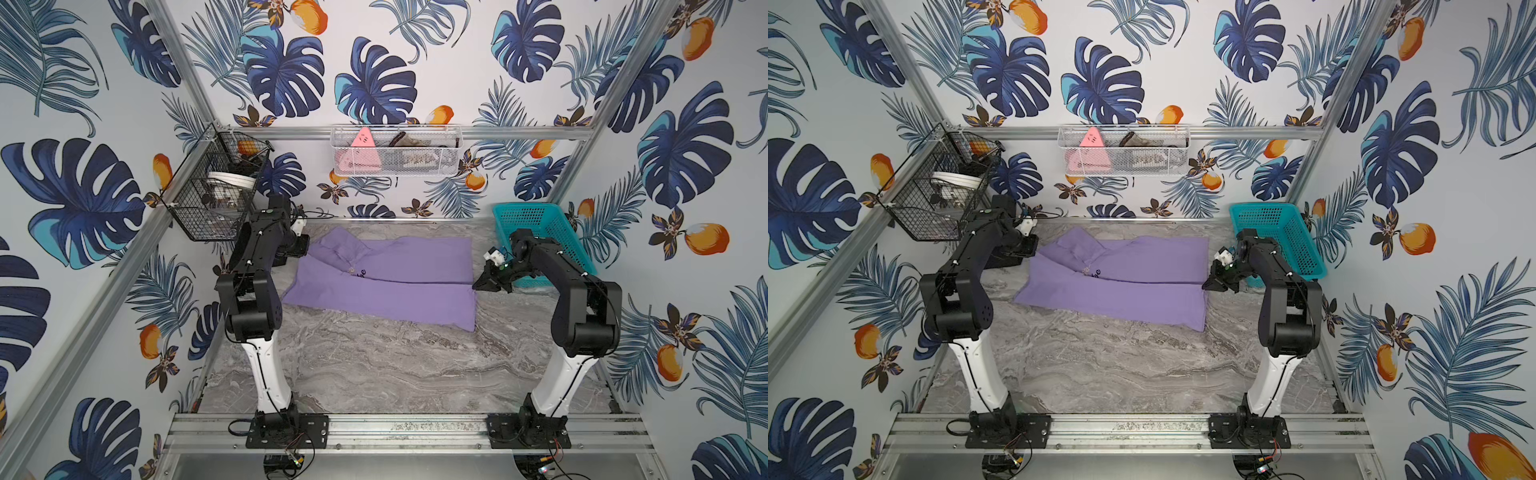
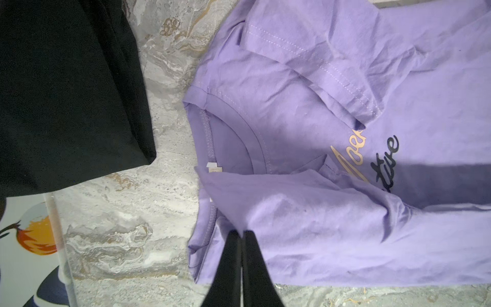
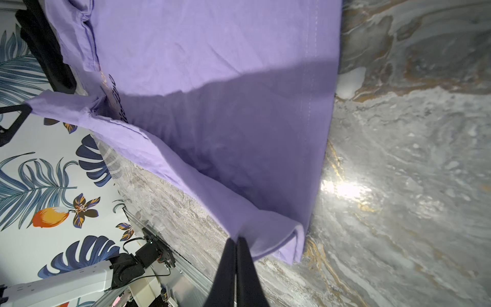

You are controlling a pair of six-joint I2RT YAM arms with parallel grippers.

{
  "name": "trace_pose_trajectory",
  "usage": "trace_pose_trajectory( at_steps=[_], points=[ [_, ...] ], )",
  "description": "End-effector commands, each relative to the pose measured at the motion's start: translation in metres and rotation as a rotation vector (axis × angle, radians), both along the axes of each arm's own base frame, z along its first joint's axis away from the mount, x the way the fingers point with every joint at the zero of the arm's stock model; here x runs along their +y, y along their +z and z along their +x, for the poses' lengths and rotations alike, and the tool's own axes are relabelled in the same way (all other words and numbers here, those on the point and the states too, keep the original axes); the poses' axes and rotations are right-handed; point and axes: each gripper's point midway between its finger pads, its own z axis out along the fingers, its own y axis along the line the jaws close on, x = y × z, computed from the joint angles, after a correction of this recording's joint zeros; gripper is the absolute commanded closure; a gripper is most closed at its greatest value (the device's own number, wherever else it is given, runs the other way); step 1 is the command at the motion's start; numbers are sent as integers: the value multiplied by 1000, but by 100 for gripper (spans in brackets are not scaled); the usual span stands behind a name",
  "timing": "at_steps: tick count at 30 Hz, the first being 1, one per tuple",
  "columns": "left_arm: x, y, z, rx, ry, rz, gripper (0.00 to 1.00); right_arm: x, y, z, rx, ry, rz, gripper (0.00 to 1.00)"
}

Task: Fold and stack t-shirts
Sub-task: Fold the T-shirt.

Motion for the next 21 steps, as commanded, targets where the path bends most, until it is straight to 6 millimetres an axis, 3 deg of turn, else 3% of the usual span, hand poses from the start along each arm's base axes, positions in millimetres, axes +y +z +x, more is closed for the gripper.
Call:
trace_pose_trajectory(
  at_steps=[1,7,8,9,10,11,12,14,16,21],
  points=[
    [-1,-2,6,-18,1,-5,100,1,-9,7,-16,21,-27,100],
    [3,-22,11,14,37,-3,100,7,-17,23,-33,40,-45,100],
    [4,-27,12,26,46,-4,100,6,-31,25,-5,40,-62,100],
    [5,-31,11,43,52,-3,93,3,-34,29,-2,29,-84,96],
    [8,-37,10,72,67,16,58,0,-36,32,3,15,-103,76],
    [13,-43,6,111,83,50,37,-2,-35,35,-4,10,-115,60],
    [17,-47,0,146,91,71,3,-3,-32,37,-11,10,-119,48],
    [27,-45,-16,187,102,129,1,-4,-21,36,-26,2,-128,24],
    [32,-34,-33,186,94,157,1,-5,-9,29,-40,-6,-132,10],
    [29,-5,-79,186,63,193,1,6,16,-12,-13,-38,-52,6]
  ],
)
